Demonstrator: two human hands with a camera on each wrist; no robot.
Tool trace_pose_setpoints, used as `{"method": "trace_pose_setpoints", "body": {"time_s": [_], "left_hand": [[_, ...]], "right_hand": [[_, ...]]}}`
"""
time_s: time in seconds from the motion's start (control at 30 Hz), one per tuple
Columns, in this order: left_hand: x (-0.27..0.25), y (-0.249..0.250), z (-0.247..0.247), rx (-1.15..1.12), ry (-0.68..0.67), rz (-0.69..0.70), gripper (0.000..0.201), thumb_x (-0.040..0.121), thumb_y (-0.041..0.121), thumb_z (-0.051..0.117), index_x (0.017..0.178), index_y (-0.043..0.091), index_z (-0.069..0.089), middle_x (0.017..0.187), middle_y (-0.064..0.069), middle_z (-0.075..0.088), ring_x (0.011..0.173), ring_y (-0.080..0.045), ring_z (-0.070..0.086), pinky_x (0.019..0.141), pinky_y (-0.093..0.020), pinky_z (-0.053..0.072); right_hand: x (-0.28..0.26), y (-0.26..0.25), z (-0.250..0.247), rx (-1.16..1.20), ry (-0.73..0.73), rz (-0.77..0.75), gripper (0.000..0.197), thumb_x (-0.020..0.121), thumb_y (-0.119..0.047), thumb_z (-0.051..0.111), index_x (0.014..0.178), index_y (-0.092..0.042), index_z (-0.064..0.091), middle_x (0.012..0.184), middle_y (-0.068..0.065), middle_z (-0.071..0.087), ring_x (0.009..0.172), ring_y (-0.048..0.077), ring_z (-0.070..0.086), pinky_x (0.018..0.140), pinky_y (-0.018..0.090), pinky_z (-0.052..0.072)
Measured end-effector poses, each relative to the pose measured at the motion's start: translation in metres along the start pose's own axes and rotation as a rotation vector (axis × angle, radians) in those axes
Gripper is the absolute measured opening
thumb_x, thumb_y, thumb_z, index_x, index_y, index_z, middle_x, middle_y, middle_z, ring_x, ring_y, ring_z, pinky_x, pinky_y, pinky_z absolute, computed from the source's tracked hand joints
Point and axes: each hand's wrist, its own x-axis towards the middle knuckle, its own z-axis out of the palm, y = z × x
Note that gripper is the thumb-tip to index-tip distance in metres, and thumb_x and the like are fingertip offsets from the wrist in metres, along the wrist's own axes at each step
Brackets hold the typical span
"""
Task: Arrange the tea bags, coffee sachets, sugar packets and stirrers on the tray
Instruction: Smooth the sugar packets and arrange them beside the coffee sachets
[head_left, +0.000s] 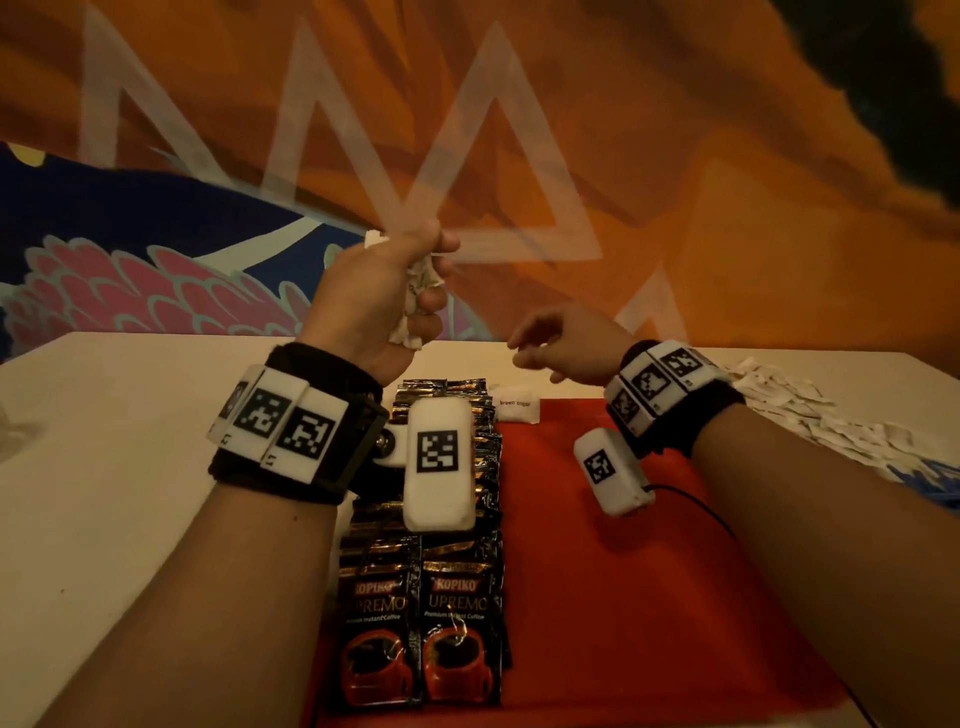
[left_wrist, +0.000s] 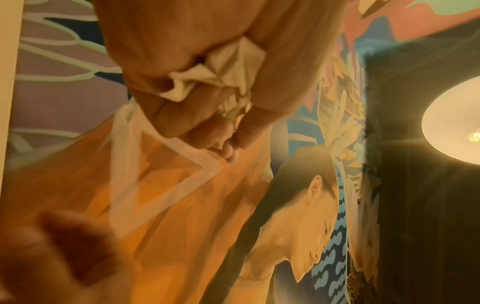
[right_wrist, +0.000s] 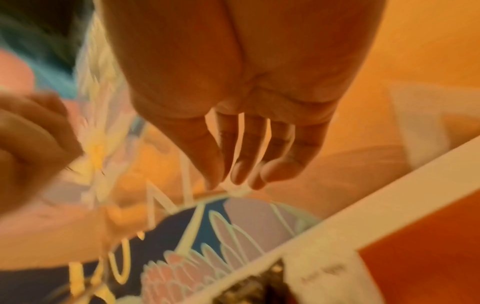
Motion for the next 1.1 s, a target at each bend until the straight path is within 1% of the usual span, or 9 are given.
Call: {"method": "trace_pose_setpoints", "body": {"time_s": [0.17, 0.27, 0.37, 0.5, 0.6, 0.73, 0.9, 1.0, 1.1], "left_hand": [[0.0, -0.012, 0.016, -0.268, 0.018, -0.068, 0.012, 0.103, 0.018, 0.05, 0.097, 0.011, 0.057, 0.076, -0.001, 0.053, 0.053, -0.005, 0.045, 0.041, -0.015, 0.037], [-0.004, -0.016, 0.026, -0.367, 0.032, -0.105, 0.014, 0.103, 0.017, 0.05, 0.11, 0.007, 0.058, 0.09, -0.006, 0.057, 0.065, -0.01, 0.056, 0.046, -0.019, 0.048], [-0.008, -0.019, 0.035, -0.371, -0.001, -0.114, 0.026, 0.105, 0.019, 0.046, 0.126, 0.008, 0.055, 0.107, -0.014, 0.061, 0.093, -0.024, 0.065, 0.072, -0.037, 0.062], [-0.008, -0.023, 0.038, -0.392, -0.033, -0.118, 0.032, 0.106, 0.02, 0.042, 0.132, 0.002, 0.052, 0.102, -0.013, 0.062, 0.103, -0.027, 0.065, 0.099, -0.049, 0.052], [-0.005, -0.024, 0.035, -0.309, 0.014, -0.089, 0.029, 0.106, 0.022, 0.042, 0.121, 0.003, 0.057, 0.094, -0.009, 0.061, 0.088, -0.02, 0.064, 0.086, -0.039, 0.058], [-0.003, -0.021, 0.028, -0.057, 0.127, 0.028, 0.021, 0.103, 0.019, 0.051, 0.104, 0.005, 0.066, 0.098, -0.007, 0.069, 0.085, -0.017, 0.067, 0.064, -0.026, 0.056], [-0.014, -0.015, 0.027, 0.297, -0.077, 0.12, 0.049, 0.071, 0.05, 0.071, 0.1, 0.011, 0.072, 0.087, -0.006, 0.065, 0.066, -0.011, 0.051, 0.06, -0.025, 0.04], [-0.013, -0.018, 0.027, 0.422, -0.102, 0.178, 0.025, 0.08, 0.031, 0.076, 0.095, 0.011, 0.072, 0.071, -0.002, 0.062, 0.061, -0.013, 0.049, 0.053, -0.027, 0.037], [-0.011, -0.021, 0.027, 0.407, -0.072, 0.147, 0.019, 0.084, 0.021, 0.077, 0.095, 0.007, 0.07, 0.074, -0.007, 0.061, 0.06, -0.012, 0.05, 0.051, -0.026, 0.037]], "right_hand": [[-0.038, -0.041, -0.013, 0.247, 0.249, -0.32, 0.014, 0.082, -0.012, 0.078, 0.084, -0.019, 0.067, 0.08, 0.004, 0.069, 0.072, 0.012, 0.063, 0.061, 0.023, 0.05], [-0.061, -0.059, -0.009, 0.229, 0.263, -0.494, 0.022, 0.074, -0.018, 0.085, 0.089, -0.017, 0.069, 0.081, -0.003, 0.07, 0.072, 0.008, 0.067, 0.065, 0.021, 0.052], [-0.07, -0.061, 0.001, 0.088, 0.3, -0.564, 0.031, 0.068, -0.024, 0.09, 0.091, -0.016, 0.071, 0.083, -0.009, 0.07, 0.075, 0.007, 0.066, 0.063, 0.016, 0.05], [-0.069, -0.056, 0.009, 0.102, 0.439, -0.561, 0.013, 0.079, -0.022, 0.082, 0.087, -0.015, 0.075, 0.081, -0.008, 0.072, 0.074, 0.007, 0.065, 0.063, 0.013, 0.047], [-0.066, -0.052, 0.005, 0.28, 0.436, -0.411, 0.002, 0.087, -0.018, 0.074, 0.086, -0.019, 0.072, 0.08, -0.006, 0.073, 0.077, 0.007, 0.069, 0.069, 0.026, 0.055], [-0.064, -0.048, -0.006, 0.642, 0.395, -0.259, 0.01, 0.093, -0.009, 0.065, 0.085, -0.015, 0.063, 0.069, -0.003, 0.071, 0.065, 0.011, 0.066, 0.059, 0.028, 0.049], [-0.064, -0.045, -0.011, 0.77, 0.368, -0.212, 0.006, 0.094, -0.009, 0.062, 0.089, -0.012, 0.063, 0.064, -0.002, 0.068, 0.059, 0.011, 0.062, 0.056, 0.028, 0.047], [-0.064, -0.045, -0.011, 0.774, 0.354, -0.201, 0.006, 0.096, -0.011, 0.06, 0.091, -0.011, 0.062, 0.07, 0.002, 0.069, 0.059, 0.017, 0.064, 0.053, 0.03, 0.046], [-0.064, -0.044, -0.012, 0.791, 0.391, -0.197, 0.006, 0.096, -0.015, 0.061, 0.091, -0.014, 0.061, 0.071, 0.0, 0.069, 0.061, 0.016, 0.063, 0.053, 0.031, 0.046]]}}
